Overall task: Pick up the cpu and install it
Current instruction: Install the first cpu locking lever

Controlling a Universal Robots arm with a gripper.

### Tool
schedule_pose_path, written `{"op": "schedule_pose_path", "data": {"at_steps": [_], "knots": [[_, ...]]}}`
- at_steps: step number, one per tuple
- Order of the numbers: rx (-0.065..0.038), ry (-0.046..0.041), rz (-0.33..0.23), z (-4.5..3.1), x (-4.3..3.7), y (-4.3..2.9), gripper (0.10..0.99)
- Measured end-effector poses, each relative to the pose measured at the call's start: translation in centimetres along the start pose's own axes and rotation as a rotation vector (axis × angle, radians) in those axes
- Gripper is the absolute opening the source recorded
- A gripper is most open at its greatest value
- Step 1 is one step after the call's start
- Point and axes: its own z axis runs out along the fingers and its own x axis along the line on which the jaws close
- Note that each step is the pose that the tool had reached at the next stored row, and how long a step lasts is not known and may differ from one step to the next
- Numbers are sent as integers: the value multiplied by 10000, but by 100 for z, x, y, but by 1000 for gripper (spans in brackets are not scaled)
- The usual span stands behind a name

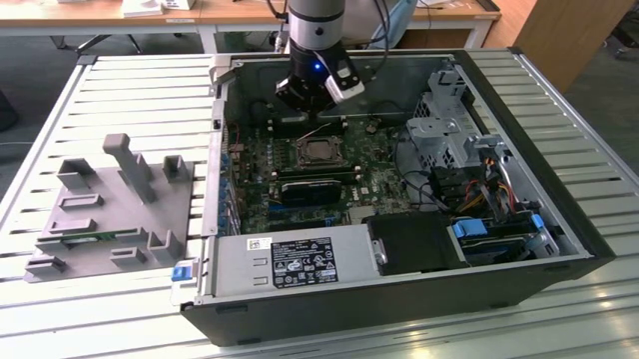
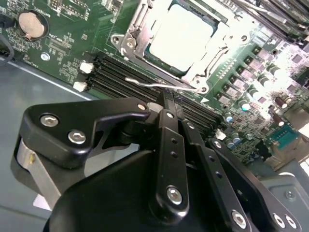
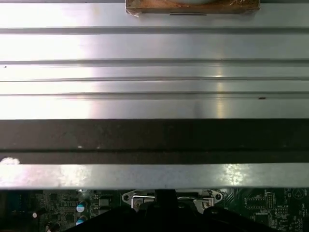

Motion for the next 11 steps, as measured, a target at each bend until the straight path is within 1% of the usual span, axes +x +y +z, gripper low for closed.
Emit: {"op": "schedule_pose_path", "data": {"at_steps": [11], "knots": [[-1,0,6,19,-32,0,106]]}}
